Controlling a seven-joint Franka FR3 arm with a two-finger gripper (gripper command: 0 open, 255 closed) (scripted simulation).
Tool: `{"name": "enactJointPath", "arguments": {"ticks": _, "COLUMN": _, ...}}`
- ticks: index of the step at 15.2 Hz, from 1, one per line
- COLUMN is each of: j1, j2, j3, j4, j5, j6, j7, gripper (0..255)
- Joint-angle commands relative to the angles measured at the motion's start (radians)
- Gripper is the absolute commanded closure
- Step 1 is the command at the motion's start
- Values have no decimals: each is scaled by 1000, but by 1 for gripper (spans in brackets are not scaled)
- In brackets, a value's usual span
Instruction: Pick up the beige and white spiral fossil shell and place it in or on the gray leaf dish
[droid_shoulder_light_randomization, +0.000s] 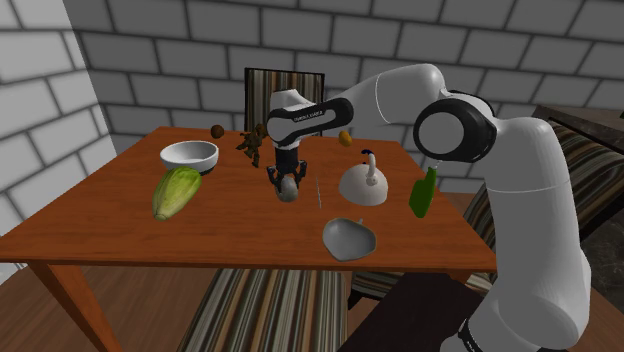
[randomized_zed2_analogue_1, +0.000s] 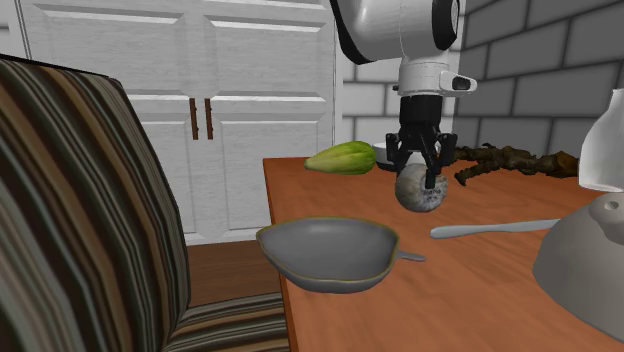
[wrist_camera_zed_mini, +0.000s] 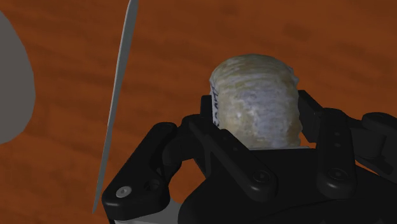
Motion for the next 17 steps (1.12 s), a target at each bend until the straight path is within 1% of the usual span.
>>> {"name": "enactJointPath", "arguments": {"ticks": 1, "j1": 1, "j2": 3, "j3": 1, "j4": 0, "j5": 0, "j6": 1, "j7": 0, "gripper": 255}}
{"name": "enactJointPath", "arguments": {"ticks": 3, "j1": 0, "j2": 2, "j3": 0, "j4": 0, "j5": 0, "j6": 1, "j7": -1, "gripper": 255}}
{"name": "enactJointPath", "arguments": {"ticks": 17, "j1": 2, "j2": -43, "j3": 4, "j4": 118, "j5": 7, "j6": -163, "j7": -9, "gripper": 255}}
